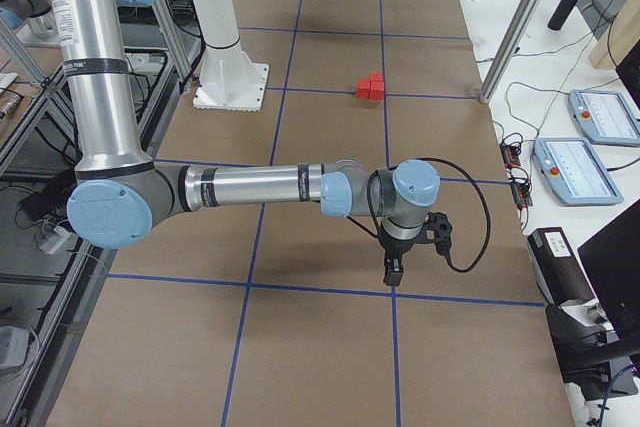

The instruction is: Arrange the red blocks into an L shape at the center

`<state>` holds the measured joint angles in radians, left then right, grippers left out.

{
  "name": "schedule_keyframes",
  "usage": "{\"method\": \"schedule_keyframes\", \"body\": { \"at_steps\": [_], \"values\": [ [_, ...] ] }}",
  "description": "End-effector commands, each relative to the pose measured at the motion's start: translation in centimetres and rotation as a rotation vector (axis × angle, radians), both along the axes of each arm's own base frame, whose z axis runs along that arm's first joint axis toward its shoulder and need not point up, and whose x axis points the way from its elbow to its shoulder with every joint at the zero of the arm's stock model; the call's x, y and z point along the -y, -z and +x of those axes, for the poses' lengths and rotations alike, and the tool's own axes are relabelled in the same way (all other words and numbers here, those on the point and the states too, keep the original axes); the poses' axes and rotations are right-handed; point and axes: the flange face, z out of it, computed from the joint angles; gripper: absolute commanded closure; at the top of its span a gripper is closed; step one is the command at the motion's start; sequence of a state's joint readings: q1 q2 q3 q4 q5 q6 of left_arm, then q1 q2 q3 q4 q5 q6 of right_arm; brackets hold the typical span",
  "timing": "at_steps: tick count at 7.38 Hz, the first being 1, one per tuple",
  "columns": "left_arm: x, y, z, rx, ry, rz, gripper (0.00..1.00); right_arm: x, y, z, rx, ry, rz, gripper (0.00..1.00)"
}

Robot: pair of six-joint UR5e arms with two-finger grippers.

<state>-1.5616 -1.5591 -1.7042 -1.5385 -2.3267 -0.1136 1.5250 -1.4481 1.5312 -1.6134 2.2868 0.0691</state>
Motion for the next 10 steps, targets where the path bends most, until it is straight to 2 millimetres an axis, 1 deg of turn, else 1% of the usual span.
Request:
{"method": "schedule_keyframes", "body": {
  "at_steps": [1,2,3,4,5,6,10],
  "values": [
    [-3.9,-3.5,0.0,0.001,-0.004,0.051,0.0,0.1,0.1,0.8,0.002,-0.017,0.008,0.01],
    [-4.2,-3.9,0.0,-0.002,-0.005,0.053,0.0,0.1,0.3,1.5,0.005,-0.03,0.012,0.01],
    [-4.1,-3.7,-0.1,-0.003,-0.004,0.054,0.0,-0.3,0.1,2.6,0.014,-0.043,0.014,0.01],
    [-4.2,-4.0,-0.2,-0.003,-0.003,0.046,0.0,-1.2,-0.4,4.9,0.035,-0.083,0.006,0.01],
    [-4.2,-4.1,-0.2,-0.003,-0.001,0.045,0.0,-2.9,-2.0,5.3,0.068,-0.096,-0.026,0.01],
    [-4.2,-4.2,-0.3,-0.002,0.0,0.04,0.0,-3.3,-2.2,6.2,0.076,-0.113,-0.028,0.01],
    [-4.5,-4.5,-0.4,0.0,0.004,0.032,0.0,-3.3,-2.1,6.3,0.074,-0.117,-0.028,0.01]
  ]
}}
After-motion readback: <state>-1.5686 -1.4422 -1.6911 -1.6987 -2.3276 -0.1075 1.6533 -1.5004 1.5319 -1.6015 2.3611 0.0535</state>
